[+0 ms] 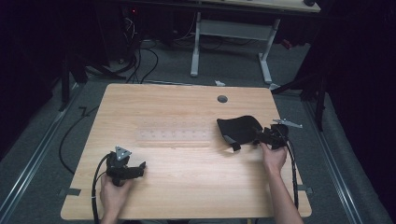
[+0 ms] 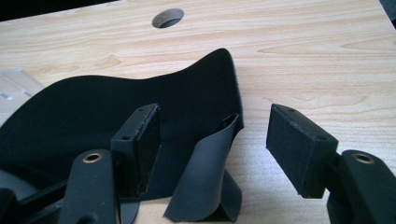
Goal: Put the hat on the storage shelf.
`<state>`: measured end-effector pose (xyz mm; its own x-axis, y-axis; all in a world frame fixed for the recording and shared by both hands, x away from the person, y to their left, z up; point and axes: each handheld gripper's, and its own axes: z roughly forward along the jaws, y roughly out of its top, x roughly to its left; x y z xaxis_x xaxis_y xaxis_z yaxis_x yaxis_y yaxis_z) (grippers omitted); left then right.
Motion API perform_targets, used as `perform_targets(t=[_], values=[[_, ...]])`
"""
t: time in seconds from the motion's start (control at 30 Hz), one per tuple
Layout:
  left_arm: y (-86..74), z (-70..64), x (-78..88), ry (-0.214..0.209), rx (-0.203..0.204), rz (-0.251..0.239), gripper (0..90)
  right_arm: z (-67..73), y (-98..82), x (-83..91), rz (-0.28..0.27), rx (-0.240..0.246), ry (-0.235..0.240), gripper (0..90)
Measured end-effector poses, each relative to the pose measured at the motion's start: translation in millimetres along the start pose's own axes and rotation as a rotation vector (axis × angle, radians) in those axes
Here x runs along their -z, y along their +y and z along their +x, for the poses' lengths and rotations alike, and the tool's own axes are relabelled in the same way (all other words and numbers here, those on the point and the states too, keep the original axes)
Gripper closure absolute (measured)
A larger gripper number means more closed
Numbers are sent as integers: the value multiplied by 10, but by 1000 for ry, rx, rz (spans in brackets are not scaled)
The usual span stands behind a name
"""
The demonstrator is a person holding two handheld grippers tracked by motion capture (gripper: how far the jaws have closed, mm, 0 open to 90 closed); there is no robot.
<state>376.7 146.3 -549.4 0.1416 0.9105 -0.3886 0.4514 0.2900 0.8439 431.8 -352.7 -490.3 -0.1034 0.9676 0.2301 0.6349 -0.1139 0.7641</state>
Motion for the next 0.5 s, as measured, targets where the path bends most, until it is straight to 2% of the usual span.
perform_targets(t=[0.13,0.27,0.5], values=[[0,-1,0,0,1,0,113,-29,-24,-79,13,-28,14,361],[0,-1,0,0,1,0,113,-40,-56,-140,11,-39,37,409],[0,-1,0,-1,1,0,114,20,-91,-196,5,-15,49,500]])
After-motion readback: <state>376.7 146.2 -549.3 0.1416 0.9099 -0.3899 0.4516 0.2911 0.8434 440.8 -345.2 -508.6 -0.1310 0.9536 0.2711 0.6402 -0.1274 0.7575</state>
